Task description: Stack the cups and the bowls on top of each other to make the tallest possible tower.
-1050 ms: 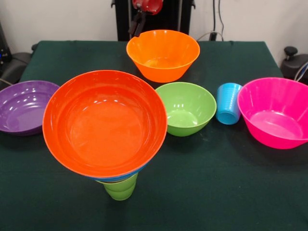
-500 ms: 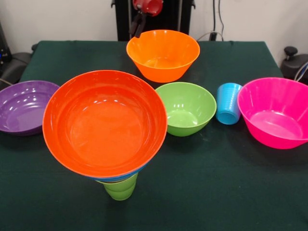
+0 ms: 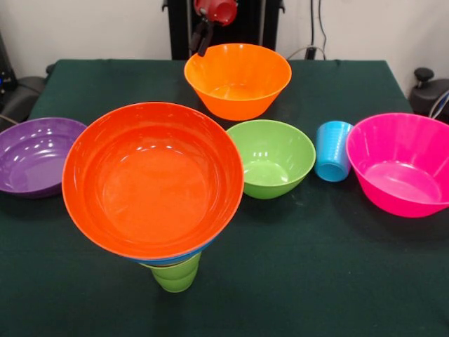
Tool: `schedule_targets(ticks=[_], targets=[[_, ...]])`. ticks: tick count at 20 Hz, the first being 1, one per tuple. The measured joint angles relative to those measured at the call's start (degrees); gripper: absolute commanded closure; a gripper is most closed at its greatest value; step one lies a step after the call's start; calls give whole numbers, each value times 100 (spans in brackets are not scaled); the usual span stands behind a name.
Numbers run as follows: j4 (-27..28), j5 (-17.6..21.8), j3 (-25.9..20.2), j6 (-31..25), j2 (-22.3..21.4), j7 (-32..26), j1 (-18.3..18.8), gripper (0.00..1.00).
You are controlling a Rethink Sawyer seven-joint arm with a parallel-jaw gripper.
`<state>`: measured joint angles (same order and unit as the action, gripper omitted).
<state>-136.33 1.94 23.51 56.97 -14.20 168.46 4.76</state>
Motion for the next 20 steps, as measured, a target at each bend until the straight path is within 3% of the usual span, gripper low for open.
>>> schedule_targets(ticks=[20], targets=[[96,0,-4,0,14,0,0,0]])
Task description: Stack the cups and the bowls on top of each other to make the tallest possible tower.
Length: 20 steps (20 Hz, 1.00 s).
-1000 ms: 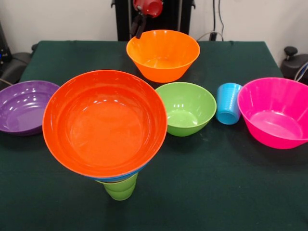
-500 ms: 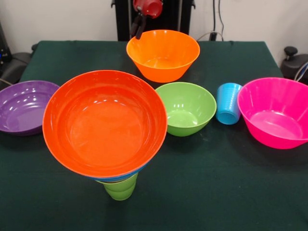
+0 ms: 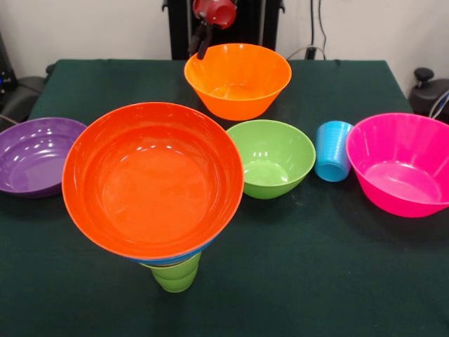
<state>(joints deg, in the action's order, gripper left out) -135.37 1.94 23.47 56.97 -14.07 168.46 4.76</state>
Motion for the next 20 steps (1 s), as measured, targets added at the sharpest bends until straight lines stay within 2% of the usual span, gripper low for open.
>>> schedule_targets(ticks=[17,18,20], targets=[[76,-65,-72,0,1,0,-1,0],[119,-69,-75,-1,1,0,-1,100],[128,-70,-78,1,0,0,-1,100]])
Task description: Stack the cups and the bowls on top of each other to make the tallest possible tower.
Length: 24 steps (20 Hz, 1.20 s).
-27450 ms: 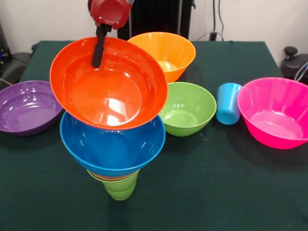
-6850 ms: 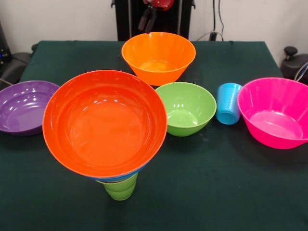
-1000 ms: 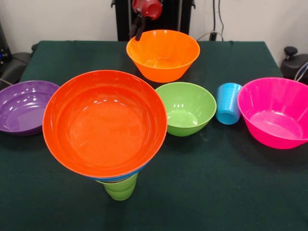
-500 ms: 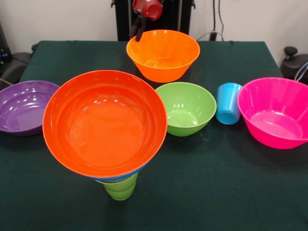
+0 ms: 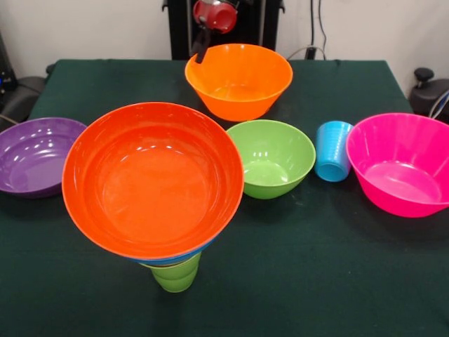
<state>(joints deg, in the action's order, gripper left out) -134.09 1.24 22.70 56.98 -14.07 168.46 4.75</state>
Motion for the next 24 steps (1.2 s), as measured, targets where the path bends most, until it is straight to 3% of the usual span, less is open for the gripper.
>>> schedule_targets(ticks=[18,24], targets=[[205,24,-20,-17,-104,0,21,100],[203,576,-58,-584,-772,0,291,100]])
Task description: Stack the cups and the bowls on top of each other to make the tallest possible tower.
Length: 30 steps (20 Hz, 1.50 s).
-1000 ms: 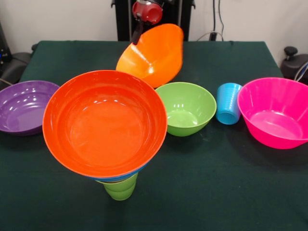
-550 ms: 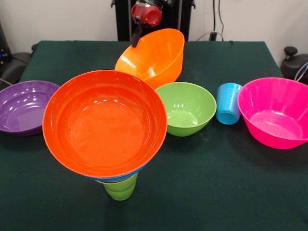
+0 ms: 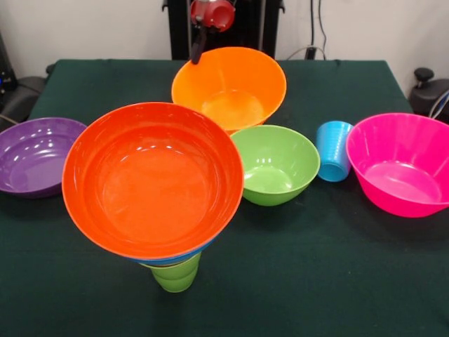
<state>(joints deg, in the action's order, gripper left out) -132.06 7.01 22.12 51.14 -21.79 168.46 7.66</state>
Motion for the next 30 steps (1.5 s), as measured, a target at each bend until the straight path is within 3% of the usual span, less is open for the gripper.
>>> schedule_targets(ticks=[2,6,14,22,30], targets=[[-2,324,-26,-464,-416,0,199,100],[-6,548,-63,-1094,-928,0,389,100],[2,567,-123,-2487,-1854,0,295,100],[166,462,-177,-3245,-2213,0,24,100],[517,265,-179,-3271,-2001,0,-307,100]])
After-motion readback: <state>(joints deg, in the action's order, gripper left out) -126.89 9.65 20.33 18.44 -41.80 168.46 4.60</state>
